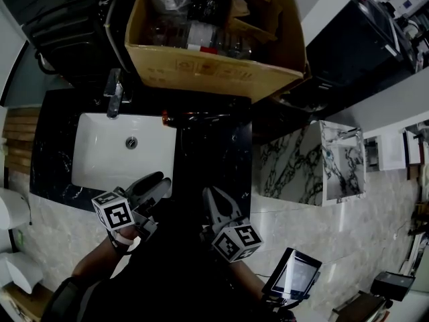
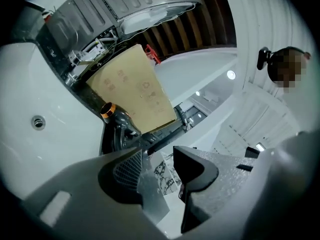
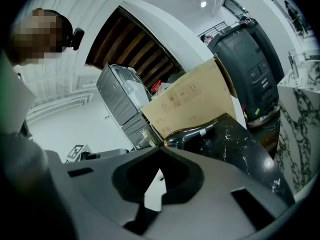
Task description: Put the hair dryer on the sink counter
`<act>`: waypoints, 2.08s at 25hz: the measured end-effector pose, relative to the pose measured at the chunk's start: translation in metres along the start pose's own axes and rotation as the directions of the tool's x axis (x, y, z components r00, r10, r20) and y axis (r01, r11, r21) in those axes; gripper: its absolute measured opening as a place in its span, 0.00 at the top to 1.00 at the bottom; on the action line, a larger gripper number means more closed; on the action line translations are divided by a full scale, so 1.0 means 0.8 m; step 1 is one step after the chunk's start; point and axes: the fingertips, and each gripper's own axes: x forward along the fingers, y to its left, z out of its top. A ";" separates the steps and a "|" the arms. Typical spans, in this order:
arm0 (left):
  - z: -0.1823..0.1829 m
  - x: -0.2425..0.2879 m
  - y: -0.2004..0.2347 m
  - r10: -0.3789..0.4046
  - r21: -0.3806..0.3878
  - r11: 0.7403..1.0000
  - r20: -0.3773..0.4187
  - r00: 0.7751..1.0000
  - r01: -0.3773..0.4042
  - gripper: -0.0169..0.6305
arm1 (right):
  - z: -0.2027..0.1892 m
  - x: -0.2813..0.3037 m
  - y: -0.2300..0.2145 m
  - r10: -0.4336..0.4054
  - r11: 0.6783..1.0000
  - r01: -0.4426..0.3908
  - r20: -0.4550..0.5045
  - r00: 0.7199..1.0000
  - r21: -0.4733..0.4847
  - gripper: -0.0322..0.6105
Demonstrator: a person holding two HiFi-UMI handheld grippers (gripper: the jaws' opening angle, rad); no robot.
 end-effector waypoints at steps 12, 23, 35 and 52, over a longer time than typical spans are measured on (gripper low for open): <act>-0.012 -0.010 -0.064 -0.072 0.074 0.995 -0.001 0.997 0.072 0.68 | 0.035 -0.012 0.037 0.012 0.993 -0.004 0.072 0.997 -0.117 0.96; -0.013 -0.007 -0.090 -0.109 0.156 0.982 -0.009 0.994 0.109 0.68 | 0.044 -0.027 0.059 0.037 0.983 -0.016 0.109 0.993 -0.185 0.96; -0.024 -0.006 -0.095 -0.115 0.151 0.982 -0.018 0.993 0.117 0.68 | 0.051 -0.041 0.061 0.046 0.977 -0.014 0.148 0.988 -0.212 0.96; -0.029 0.000 -0.097 -0.110 0.135 0.985 -0.019 0.994 0.112 0.68 | 0.048 -0.043 0.059 0.058 0.978 -0.029 0.139 0.989 -0.206 0.96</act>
